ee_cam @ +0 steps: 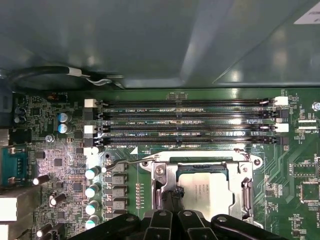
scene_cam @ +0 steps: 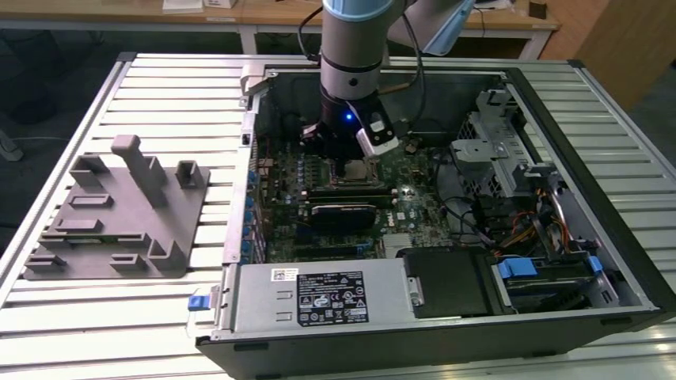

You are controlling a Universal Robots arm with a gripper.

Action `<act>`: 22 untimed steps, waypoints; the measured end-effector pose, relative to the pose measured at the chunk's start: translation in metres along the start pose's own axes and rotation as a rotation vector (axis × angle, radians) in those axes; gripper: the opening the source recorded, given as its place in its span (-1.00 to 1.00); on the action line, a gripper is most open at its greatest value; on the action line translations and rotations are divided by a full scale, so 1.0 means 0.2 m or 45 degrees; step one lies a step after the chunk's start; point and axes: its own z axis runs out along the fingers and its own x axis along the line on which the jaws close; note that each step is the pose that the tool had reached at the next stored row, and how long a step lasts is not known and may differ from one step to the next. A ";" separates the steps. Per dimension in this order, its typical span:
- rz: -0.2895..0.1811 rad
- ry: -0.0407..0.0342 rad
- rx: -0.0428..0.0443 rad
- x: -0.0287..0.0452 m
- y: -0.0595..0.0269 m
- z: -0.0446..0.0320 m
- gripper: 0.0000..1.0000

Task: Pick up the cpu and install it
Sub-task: 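Close the cpu cover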

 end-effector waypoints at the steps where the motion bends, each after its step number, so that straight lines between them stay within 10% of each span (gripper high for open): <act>1: 0.000 0.0000 0.000 0.000 0.000 0.000 -0.79; 22: 0.000 -0.0001 0.000 0.010 -0.001 0.011 -0.79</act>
